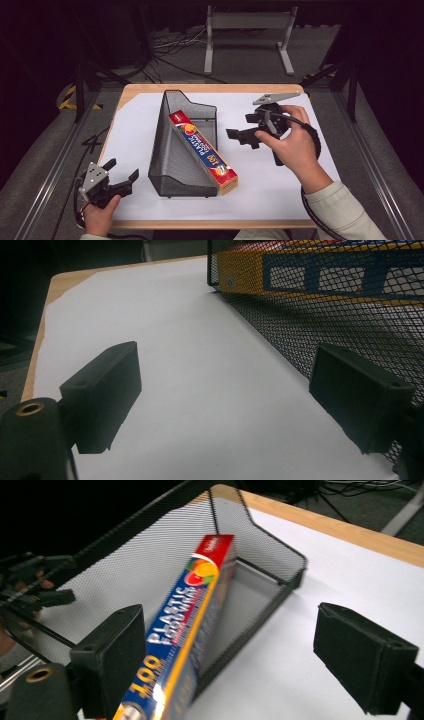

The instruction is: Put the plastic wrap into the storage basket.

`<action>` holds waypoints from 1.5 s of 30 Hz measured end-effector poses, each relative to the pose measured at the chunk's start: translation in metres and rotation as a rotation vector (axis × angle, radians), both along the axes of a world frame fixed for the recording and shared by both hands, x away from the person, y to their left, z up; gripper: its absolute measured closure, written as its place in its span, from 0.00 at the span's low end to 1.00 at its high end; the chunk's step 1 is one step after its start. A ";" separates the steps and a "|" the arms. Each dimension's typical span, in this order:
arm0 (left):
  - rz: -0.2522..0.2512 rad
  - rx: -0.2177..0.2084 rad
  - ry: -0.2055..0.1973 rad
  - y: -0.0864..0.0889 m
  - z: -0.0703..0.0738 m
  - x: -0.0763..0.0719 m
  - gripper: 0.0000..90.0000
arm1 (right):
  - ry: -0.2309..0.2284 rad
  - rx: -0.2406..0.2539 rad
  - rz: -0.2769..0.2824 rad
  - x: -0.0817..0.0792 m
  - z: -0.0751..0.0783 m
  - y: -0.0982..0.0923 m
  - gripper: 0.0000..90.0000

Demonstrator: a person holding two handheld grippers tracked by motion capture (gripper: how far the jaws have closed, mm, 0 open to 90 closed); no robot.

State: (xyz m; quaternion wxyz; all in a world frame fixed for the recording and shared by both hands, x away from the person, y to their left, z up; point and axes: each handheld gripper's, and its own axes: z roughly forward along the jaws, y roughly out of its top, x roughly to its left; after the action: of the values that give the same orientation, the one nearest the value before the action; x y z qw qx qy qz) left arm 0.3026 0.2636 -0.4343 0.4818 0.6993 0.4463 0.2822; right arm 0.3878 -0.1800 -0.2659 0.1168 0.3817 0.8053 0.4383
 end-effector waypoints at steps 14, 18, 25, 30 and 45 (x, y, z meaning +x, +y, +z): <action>0.000 0.000 0.000 -0.002 0.000 0.000 0.16 | -0.059 -0.025 -0.085 -0.004 -0.014 -0.086 0.14; -0.002 0.006 0.000 -0.002 0.000 0.000 0.16 | -0.045 -0.017 -0.122 -0.004 -0.026 -0.105 0.12; 0.002 0.002 -0.002 -0.002 0.000 0.000 0.16 | -0.071 -0.014 -0.108 -0.006 -0.052 -0.121 0.12; 0.000 0.007 0.000 -0.001 0.000 -0.001 0.16 | -0.068 -0.014 -0.102 -0.010 -0.077 -0.129 0.12; -0.009 0.010 0.001 -0.003 0.000 -0.001 0.16 | -0.034 -0.014 -0.115 -0.018 -0.139 -0.145 0.10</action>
State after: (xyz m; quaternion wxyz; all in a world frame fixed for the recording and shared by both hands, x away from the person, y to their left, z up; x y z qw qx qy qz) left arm 0.3021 0.2608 -0.4345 0.4796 0.7037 0.4420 0.2818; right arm 0.3698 -0.3253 -0.4046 0.1581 0.4189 0.7831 0.4316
